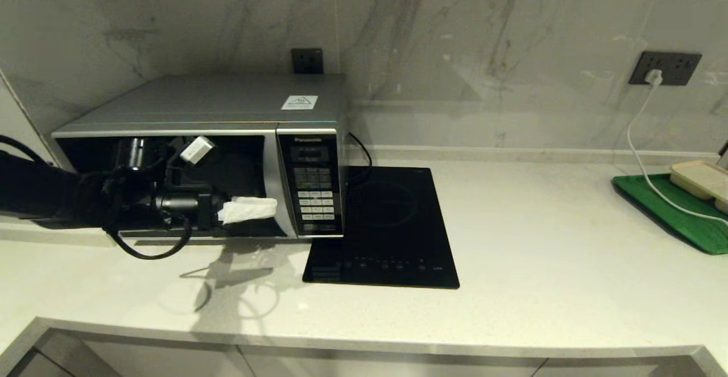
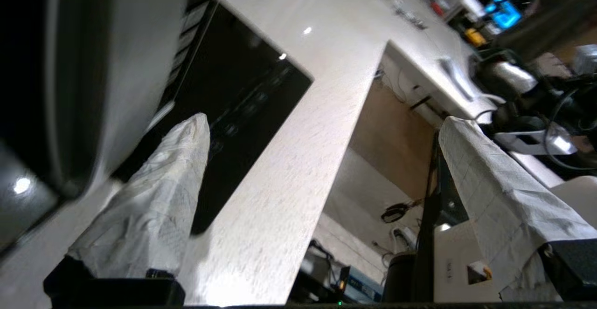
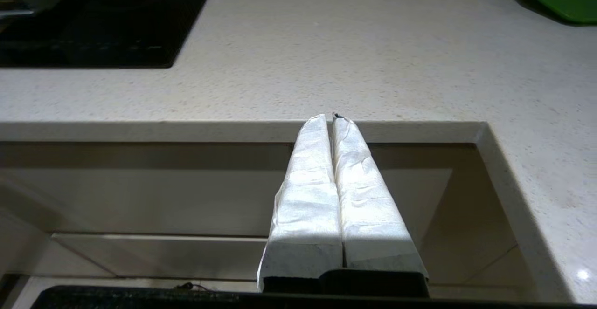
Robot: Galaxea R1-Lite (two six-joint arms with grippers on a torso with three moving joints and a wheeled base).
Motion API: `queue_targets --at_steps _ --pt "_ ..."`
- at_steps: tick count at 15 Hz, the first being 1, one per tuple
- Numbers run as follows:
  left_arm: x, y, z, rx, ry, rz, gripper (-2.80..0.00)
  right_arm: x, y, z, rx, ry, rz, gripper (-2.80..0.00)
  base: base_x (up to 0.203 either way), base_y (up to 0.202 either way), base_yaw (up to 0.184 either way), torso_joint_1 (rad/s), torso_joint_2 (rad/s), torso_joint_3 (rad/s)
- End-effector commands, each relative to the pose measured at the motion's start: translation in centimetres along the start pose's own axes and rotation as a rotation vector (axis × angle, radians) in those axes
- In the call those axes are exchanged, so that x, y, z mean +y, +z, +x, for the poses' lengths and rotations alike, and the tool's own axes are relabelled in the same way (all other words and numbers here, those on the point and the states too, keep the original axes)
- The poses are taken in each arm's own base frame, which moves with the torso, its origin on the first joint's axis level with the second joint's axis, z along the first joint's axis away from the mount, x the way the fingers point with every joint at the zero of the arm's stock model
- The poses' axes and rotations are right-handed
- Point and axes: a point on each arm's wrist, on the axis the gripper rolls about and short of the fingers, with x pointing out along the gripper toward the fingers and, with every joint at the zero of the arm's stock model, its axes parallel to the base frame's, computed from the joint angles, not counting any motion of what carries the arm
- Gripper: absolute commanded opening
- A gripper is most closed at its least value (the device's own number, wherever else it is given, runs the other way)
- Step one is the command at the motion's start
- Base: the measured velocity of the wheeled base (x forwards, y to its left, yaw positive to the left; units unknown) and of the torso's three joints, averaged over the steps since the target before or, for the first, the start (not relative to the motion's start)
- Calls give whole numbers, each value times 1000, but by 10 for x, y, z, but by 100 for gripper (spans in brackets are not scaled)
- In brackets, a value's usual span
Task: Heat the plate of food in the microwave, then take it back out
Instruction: Open the microwave oven
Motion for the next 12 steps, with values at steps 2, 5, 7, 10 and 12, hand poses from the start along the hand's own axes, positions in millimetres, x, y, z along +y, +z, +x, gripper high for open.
queue_targets --at_steps 2,5,7,10,12 --pt "9 -9 1 18 35 63 0 0 0 0 3 2 0 -280 0 0 0 0 0 0" --pt "10 -11 -6 12 58 74 0 0 0 0 3 0 0 -280 0 0 0 0 0 0" --pt "12 -11 -11 15 99 107 0 0 0 0 3 0 0 -280 0 0 0 0 0 0" --pt "11 -8 -10 20 109 171 0 0 0 0 5 0 0 -280 0 0 0 0 0 0" --pt "9 -7 -4 27 97 177 0 0 0 0 3 1 0 -280 0 0 0 0 0 0"
